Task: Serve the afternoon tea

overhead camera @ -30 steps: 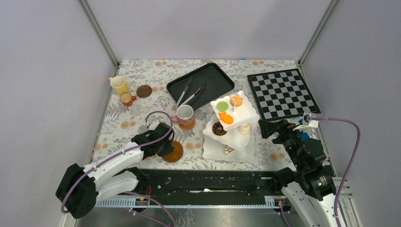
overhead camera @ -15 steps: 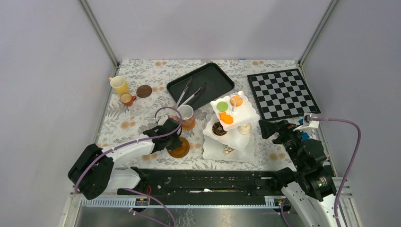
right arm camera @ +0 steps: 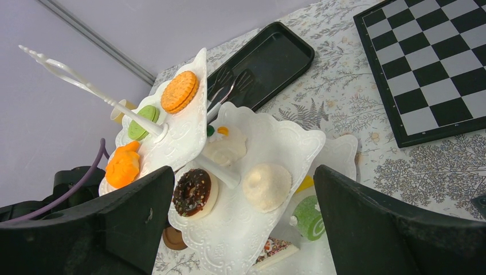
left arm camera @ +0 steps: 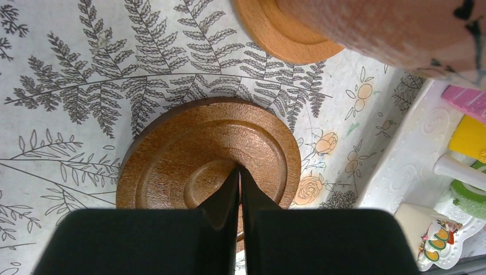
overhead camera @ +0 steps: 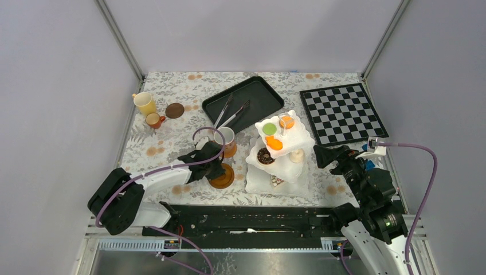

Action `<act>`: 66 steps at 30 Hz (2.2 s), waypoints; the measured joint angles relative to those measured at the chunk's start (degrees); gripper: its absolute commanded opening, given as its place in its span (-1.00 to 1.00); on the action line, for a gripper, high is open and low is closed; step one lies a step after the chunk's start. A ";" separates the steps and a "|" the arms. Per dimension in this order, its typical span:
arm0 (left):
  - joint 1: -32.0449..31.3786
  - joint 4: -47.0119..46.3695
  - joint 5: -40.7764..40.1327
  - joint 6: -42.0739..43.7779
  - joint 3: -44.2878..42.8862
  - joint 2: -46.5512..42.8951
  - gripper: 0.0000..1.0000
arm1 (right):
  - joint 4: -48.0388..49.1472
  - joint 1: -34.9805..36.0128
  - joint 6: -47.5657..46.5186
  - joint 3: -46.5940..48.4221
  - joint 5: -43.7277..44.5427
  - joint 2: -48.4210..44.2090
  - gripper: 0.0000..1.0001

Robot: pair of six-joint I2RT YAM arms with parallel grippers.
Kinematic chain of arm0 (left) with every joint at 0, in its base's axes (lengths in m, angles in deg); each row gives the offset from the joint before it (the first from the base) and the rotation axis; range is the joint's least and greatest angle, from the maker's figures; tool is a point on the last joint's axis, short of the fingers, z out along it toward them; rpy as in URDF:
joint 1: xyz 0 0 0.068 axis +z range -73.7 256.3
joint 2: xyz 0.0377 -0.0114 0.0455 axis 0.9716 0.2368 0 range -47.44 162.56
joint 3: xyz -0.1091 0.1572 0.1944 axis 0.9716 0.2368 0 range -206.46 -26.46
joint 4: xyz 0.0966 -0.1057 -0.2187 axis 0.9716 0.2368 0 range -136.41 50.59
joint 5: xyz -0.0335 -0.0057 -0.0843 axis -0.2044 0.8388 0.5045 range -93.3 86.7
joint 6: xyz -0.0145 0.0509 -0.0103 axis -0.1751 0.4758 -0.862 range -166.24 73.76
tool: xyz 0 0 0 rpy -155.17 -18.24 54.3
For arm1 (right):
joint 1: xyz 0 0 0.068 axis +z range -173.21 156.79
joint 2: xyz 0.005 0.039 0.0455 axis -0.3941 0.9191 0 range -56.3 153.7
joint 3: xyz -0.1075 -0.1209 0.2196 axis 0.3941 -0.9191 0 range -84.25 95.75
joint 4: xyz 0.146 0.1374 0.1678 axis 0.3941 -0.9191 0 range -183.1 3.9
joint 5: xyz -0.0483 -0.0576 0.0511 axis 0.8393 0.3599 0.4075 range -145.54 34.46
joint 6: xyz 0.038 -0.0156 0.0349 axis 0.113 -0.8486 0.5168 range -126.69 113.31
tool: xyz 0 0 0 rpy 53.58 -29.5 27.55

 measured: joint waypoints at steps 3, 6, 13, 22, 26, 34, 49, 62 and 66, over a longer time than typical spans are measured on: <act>-0.04 -0.28 0.22 0.02 -0.17 0.33 -0.94 | 0.00 0.00 0.00 0.00 0.00 0.00 0.97; -0.15 -0.48 0.39 0.20 -0.37 0.63 -0.91 | 0.00 0.00 0.00 0.00 0.00 0.00 0.97; -0.61 1.86 0.26 2.43 -0.50 -2.62 0.11 | 0.00 0.00 0.00 0.00 0.00 0.00 0.97; -0.66 10.71 -2.89 11.72 -11.13 -18.84 0.77 | 0.04 0.00 0.00 -0.07 0.04 0.00 0.97; -0.52 15.69 -10.54 16.61 -20.33 -21.88 0.98 | 0.20 0.00 0.00 -0.66 0.02 -0.11 0.97; 11.41 21.33 -27.41 17.46 -27.41 -19.98 0.98 | 0.44 0.00 -0.24 -0.87 0.02 -0.11 0.97; 53.37 9.90 -11.15 19.30 -38.23 13.66 0.69 | 0.46 0.00 -1.22 -0.87 0.46 -0.24 0.97; 61.53 0.81 -5.70 17.40 -45.05 29.64 0.65 | 0.28 0.00 -3.63 -0.87 1.77 -0.44 0.97; 61.26 0.15 -4.92 16.79 -48.35 31.61 0.62 | 0.22 0.00 -3.89 -0.87 2.19 -0.44 0.97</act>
